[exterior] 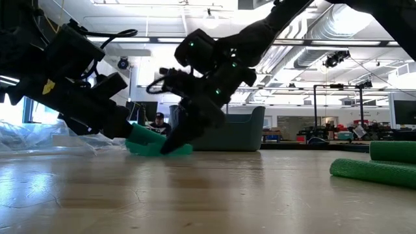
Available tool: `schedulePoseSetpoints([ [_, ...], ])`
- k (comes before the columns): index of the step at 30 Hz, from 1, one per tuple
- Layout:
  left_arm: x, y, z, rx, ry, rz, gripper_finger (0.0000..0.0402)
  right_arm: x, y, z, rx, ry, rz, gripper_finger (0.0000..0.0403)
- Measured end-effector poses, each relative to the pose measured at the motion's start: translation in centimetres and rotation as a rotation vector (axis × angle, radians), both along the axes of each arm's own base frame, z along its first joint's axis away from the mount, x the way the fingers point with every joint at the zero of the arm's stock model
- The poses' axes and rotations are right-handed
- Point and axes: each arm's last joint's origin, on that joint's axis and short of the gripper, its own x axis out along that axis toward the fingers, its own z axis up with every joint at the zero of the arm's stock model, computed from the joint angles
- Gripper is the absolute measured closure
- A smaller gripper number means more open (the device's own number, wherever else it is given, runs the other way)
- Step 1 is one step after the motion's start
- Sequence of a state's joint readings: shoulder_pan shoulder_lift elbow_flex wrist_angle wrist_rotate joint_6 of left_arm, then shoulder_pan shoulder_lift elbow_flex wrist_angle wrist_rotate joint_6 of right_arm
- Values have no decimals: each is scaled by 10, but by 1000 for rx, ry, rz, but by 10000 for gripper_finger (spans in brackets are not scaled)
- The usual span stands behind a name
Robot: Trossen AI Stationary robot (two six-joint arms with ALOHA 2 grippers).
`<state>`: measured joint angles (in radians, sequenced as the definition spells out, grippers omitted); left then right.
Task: Roll bandage
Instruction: Roll the blue bandage
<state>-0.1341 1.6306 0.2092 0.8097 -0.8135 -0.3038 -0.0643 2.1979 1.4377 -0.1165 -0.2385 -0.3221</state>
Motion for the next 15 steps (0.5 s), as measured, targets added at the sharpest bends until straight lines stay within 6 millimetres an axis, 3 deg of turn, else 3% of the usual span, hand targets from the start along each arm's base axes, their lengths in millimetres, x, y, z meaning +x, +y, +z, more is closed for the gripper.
schedulePoseSetpoints([
  [5, 0, 0, 0, -1, -2, -1, 392, 4, 1, 6, 49, -24, 13, 391],
  [11, 0, 0, 0, -2, -4, -2, 392, 9, -1, 11, 29, -86, -55, 331],
  [15, 0, 0, 0, -9, -3, -13, 392, 10, -17, 12, -12, -102, -143, 307],
])
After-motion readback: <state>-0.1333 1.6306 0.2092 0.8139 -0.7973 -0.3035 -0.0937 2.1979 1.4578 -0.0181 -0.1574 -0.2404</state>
